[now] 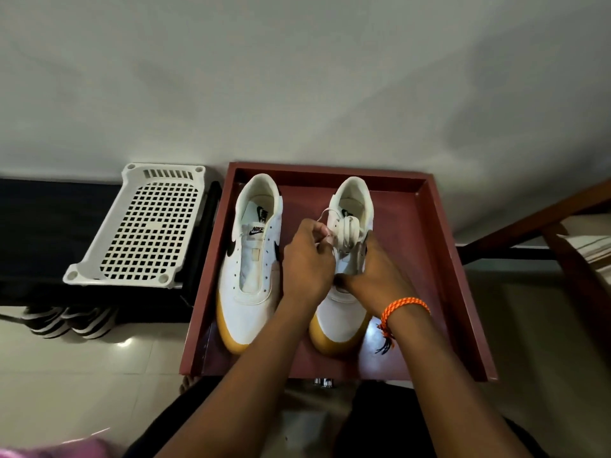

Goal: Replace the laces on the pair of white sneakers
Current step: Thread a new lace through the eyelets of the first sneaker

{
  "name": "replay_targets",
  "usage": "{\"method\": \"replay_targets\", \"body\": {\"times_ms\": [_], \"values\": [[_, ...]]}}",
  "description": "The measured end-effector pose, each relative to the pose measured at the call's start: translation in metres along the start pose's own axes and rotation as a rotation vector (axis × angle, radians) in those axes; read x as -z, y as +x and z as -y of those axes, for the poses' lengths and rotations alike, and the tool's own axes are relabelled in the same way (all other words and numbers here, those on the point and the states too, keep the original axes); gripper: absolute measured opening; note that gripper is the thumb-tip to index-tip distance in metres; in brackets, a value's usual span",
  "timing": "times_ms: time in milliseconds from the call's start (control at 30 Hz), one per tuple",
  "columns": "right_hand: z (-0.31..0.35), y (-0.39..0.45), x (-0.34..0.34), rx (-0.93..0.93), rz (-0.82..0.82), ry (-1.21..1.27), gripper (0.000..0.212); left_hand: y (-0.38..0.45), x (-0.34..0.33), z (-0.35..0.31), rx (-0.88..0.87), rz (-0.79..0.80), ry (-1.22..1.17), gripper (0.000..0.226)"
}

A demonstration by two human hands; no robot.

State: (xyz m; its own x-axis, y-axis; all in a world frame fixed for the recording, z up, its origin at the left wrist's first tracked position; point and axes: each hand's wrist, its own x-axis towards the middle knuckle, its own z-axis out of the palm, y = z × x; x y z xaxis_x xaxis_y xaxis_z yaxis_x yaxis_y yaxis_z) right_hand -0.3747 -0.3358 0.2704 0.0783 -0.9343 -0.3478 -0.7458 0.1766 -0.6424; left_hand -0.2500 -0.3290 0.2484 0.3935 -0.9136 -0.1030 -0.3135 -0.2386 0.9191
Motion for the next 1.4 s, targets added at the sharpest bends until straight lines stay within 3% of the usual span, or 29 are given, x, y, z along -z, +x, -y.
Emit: {"method": "replay_targets", "body": {"times_ms": [233,333,467,600,733,800,867,900,1033,1067,1133,1233,1333,1400], "values": [[-0.016,0.002,0.047,-0.074,-0.108,-0.008,0.073,-0.008,-0.043,-0.014,0.007,0.199,-0.269,0.011],[-0.026,0.002,0.054,-0.071,-0.14,0.019,0.077,-0.008,-0.049,-0.018,0.019,0.291,-0.323,0.014],[-0.024,0.005,0.054,-0.135,-0.126,0.104,0.087,-0.005,-0.035,-0.015,0.146,0.24,-0.4,0.017],[-0.013,0.005,0.045,-0.129,-0.407,0.054,0.08,-0.006,-0.004,-0.011,0.308,0.215,-0.444,0.015],[0.008,-0.001,0.033,0.104,-0.747,0.019,0.052,-0.006,0.034,-0.012,0.175,0.227,-0.412,0.01],[0.025,-0.007,0.023,0.276,-0.829,0.078,0.04,-0.004,0.055,-0.017,0.074,0.222,-0.438,0.008],[0.042,-0.012,0.008,0.438,-0.776,0.153,0.03,-0.002,0.074,-0.018,-0.015,0.213,-0.451,0.004],[0.048,-0.014,-0.001,0.492,-0.671,0.186,0.027,-0.001,0.081,-0.016,-0.059,0.19,-0.428,0.007],[0.061,-0.024,-0.036,0.332,0.061,0.242,0.031,0.004,0.101,-0.008,-0.199,0.081,-0.296,0.004],[0.064,-0.027,-0.043,0.279,0.173,0.281,0.024,0.004,0.105,-0.006,-0.199,0.07,-0.288,0.003],[0.068,-0.027,-0.046,0.268,0.166,0.344,0.006,0.006,0.11,-0.005,-0.176,0.071,-0.302,0.004],[0.067,-0.015,-0.043,0.22,0.048,0.29,0.022,0.007,0.126,-0.004,-0.149,0.069,-0.43,0.004],[0.05,-0.007,-0.039,0.129,0.021,-0.068,0.016,0.004,0.142,-0.01,-0.148,0.026,-0.66,0.008],[0.039,-0.007,-0.037,0.049,0.006,-0.26,0.008,-0.001,0.149,-0.016,-0.237,-0.008,-0.753,0.006]]}}
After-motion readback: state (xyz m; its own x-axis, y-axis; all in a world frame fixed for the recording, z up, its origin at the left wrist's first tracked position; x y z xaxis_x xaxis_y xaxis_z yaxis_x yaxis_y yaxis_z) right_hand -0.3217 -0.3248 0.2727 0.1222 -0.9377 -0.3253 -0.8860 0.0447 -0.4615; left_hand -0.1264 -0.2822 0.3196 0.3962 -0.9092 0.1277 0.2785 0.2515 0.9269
